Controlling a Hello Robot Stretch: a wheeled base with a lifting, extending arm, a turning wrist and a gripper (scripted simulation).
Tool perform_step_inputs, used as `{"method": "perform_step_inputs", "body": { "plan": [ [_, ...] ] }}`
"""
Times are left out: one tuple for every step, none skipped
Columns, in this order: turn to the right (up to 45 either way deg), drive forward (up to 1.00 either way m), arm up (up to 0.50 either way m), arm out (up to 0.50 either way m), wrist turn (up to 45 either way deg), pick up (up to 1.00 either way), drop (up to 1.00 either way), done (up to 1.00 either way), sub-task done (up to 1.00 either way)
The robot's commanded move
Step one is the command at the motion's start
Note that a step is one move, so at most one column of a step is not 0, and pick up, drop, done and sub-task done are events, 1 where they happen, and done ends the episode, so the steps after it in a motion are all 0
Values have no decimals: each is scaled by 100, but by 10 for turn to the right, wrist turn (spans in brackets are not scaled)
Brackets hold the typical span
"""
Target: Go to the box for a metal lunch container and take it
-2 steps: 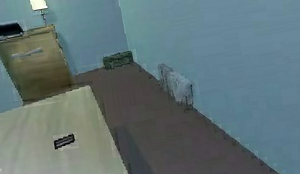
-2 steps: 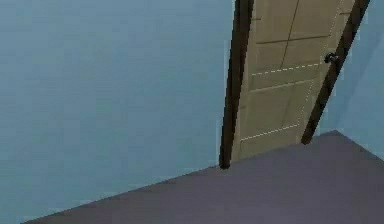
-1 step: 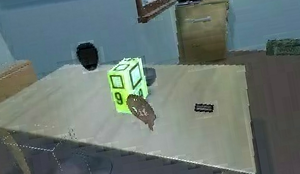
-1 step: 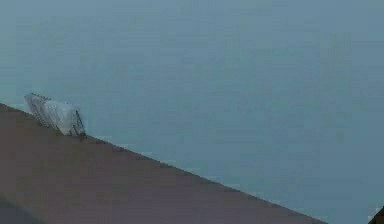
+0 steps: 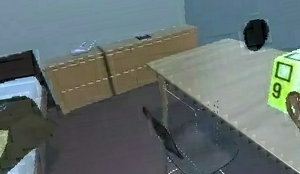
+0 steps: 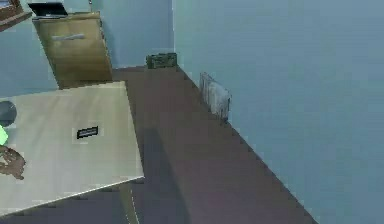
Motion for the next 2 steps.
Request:
{"method": "perform_step_inputs", "body": {
  "plan": [
    [-450,0,0,0,0,0,0,0,0],
    [-300,0,0,0,0,0,0,0,0]
  ]
}}
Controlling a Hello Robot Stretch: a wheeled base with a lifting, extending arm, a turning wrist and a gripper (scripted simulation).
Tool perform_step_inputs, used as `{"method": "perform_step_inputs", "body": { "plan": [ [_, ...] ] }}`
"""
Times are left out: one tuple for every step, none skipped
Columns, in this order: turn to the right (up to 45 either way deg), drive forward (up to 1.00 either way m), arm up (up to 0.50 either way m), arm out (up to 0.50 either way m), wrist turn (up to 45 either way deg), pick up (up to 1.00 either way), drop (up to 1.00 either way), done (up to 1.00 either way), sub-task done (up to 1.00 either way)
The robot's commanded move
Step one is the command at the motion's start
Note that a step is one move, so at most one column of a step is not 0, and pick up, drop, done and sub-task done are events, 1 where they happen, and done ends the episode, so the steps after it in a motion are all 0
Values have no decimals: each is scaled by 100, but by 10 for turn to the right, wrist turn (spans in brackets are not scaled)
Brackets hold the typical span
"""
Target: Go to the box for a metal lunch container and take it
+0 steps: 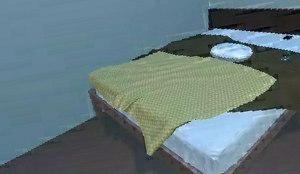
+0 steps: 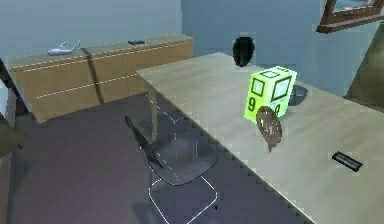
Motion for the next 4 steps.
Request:
{"method": "perform_step_inputs", "body": {
  "plan": [
    [-30,0,0,0,0,0,0,0,0],
    [450,0,0,0,0,0,0,0,0],
    [120,0,0,0,0,0,0,0,0],
    [0,75,0,0,0,0,0,0,0]
  ]
}}
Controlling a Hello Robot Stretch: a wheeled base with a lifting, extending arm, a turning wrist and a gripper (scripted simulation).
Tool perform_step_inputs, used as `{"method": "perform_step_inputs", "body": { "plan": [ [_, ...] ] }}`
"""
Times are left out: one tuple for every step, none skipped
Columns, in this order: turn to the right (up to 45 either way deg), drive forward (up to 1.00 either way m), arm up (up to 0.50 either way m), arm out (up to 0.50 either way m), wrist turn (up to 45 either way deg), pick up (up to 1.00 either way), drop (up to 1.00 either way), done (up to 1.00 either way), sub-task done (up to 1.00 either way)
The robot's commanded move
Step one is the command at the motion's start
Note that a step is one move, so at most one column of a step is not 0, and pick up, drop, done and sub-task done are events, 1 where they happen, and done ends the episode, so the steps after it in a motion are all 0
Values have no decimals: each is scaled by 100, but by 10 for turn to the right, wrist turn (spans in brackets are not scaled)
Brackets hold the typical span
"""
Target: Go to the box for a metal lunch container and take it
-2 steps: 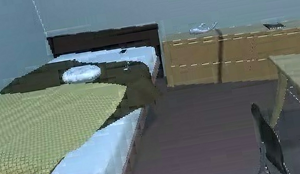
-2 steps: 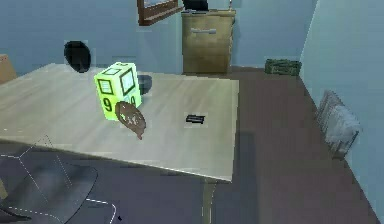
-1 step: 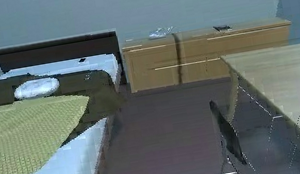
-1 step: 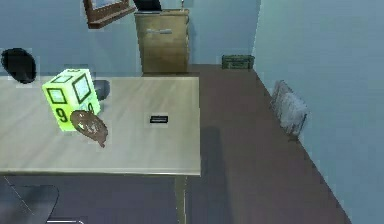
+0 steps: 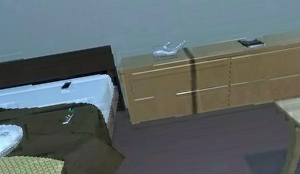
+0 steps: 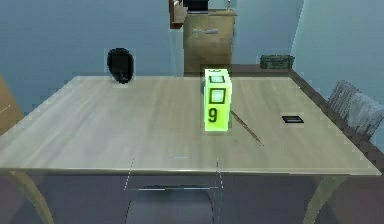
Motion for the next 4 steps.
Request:
{"method": "perform_step_inputs", "body": {
  "plan": [
    [0,0,50,0,0,0,0,0,0],
    [0,0,14,0,0,0,0,0,0],
    [0,0,0,8,0,0,0,0,0],
    [0,0,0,0,450,0,0,0,0]
  ]
}}
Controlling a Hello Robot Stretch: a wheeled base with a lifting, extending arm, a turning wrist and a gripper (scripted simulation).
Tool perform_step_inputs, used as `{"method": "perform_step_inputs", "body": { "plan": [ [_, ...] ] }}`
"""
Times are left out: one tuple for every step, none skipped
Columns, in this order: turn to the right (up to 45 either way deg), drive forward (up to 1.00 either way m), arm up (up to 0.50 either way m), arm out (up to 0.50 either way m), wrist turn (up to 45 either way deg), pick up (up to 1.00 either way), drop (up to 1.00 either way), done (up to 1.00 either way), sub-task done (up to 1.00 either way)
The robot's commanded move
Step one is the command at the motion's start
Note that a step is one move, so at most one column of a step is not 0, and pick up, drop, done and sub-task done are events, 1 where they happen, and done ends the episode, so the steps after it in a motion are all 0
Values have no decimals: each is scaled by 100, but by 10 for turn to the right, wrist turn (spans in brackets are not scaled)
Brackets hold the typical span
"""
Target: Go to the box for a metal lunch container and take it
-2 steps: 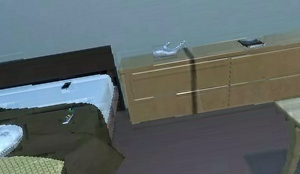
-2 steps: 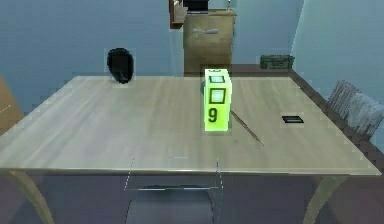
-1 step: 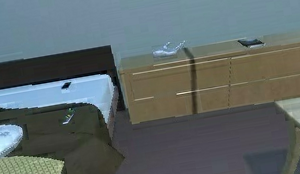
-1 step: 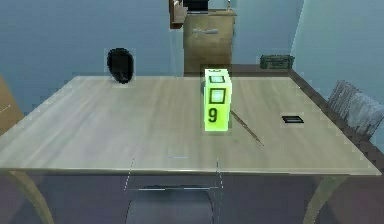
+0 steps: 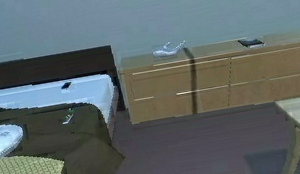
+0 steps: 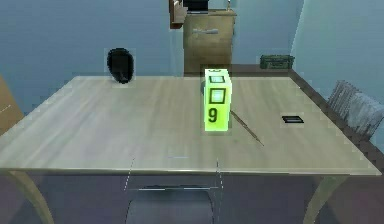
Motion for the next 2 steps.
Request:
{"method": "perform_step_inputs", "body": {
  "plan": [
    [0,0,0,0,450,0,0,0,0],
    [0,0,0,0,450,0,0,0,0]
  ]
}}
